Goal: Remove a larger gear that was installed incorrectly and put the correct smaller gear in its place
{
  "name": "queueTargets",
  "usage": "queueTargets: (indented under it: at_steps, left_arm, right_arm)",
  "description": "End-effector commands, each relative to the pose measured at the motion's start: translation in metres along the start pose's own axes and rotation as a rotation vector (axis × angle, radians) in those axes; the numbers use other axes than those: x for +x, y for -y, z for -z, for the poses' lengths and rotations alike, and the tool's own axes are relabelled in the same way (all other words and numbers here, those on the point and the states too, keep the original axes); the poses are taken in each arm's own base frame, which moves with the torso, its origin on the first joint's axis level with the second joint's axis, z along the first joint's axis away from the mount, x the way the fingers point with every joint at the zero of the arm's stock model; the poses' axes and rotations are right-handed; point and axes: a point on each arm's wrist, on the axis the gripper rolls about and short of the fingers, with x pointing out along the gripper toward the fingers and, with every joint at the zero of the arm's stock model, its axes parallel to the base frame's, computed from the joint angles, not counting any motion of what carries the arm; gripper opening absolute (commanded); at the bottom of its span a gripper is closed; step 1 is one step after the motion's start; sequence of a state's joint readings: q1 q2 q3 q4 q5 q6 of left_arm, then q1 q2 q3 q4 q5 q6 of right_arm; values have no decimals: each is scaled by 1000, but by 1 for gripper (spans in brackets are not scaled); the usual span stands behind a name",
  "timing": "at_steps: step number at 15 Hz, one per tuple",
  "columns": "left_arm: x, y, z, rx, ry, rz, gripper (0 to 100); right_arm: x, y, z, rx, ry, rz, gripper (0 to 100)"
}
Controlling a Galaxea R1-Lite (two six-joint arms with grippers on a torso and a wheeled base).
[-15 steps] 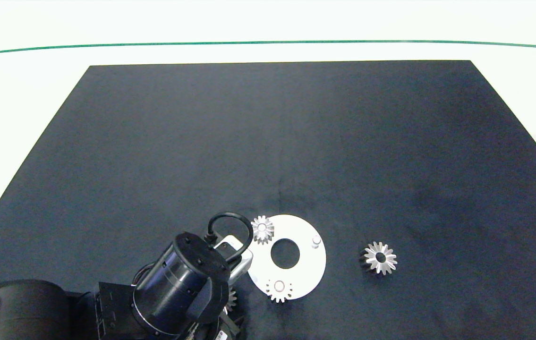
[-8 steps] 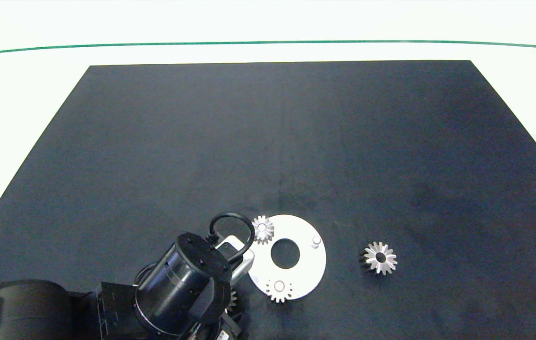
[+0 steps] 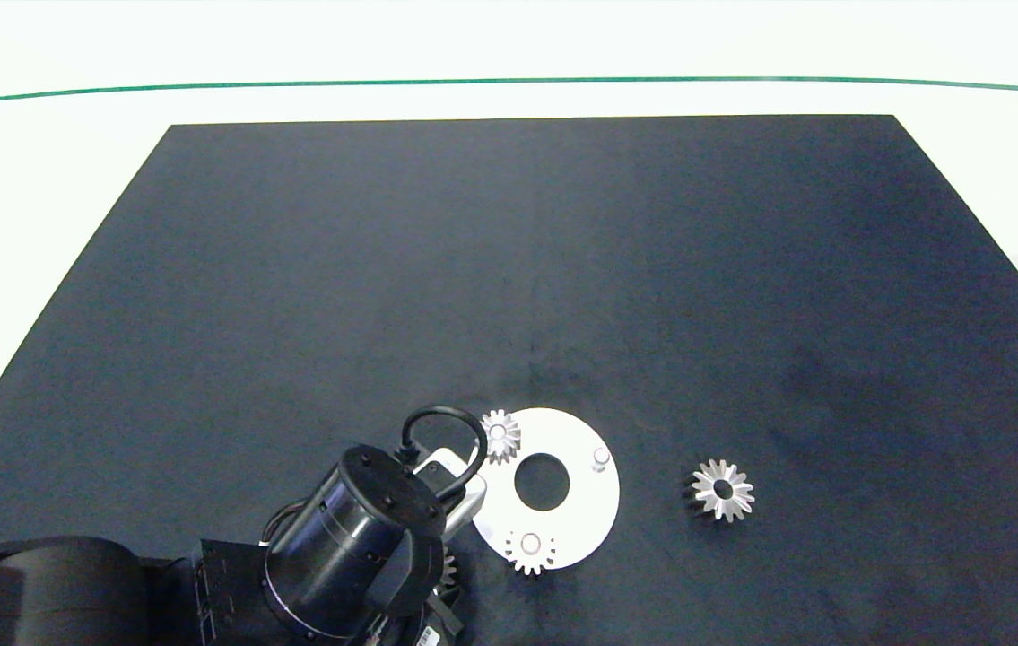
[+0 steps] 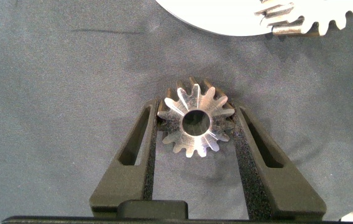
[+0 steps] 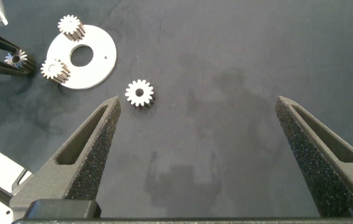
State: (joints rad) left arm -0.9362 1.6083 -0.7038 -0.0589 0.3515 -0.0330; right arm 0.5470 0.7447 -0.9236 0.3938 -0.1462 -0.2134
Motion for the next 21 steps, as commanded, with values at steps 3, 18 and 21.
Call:
queueTargets:
  at_steps: [3,18,21]
  left_arm:
    - [1,0,0,-6,-2,-3,31]
    - [-71,-14,-75,-14,210,23,31]
    - [-60,7,-101,38,171,57,31]
  right_arm:
    - [0,0,0,-2,-3,0,100]
    - [1,-1,2,-4,-7,-1,100]
    - [-2,0,2,-12,2,1,100]
